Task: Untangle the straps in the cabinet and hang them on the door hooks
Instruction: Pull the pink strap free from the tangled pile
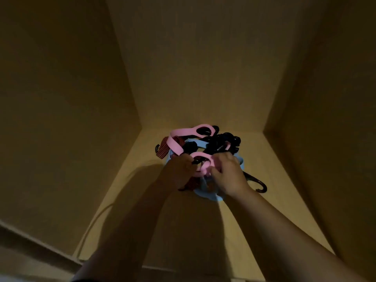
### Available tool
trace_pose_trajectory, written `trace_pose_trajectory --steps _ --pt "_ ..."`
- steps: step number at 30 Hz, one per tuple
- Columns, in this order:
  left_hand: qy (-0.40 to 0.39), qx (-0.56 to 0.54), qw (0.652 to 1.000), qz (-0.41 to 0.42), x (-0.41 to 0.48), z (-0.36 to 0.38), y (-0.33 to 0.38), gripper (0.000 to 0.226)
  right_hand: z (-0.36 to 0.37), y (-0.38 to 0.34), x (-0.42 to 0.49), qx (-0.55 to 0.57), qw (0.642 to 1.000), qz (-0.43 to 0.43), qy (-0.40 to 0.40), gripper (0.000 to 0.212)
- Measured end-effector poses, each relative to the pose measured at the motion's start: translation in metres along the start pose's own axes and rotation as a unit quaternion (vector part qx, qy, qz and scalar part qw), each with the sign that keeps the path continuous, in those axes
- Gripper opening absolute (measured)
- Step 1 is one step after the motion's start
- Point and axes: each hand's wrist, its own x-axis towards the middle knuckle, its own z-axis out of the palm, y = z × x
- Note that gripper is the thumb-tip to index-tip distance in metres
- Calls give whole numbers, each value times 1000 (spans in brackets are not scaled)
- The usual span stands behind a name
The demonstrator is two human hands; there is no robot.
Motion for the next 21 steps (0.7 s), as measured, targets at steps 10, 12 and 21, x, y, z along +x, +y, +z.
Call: trace_pose_trajectory --steps 10,12,21 --pt "15 -52 998 33 30 -8 -14 25 8 -1 16 -125 992 -19 13 41" --pt "56 -51 997 22 37 -10 -16 22 9 -2 19 -124 992 -19 14 43" --pt "179 -12 982 -60 67 -16 -24 38 15 1 18 -134 990 -22 50 42"
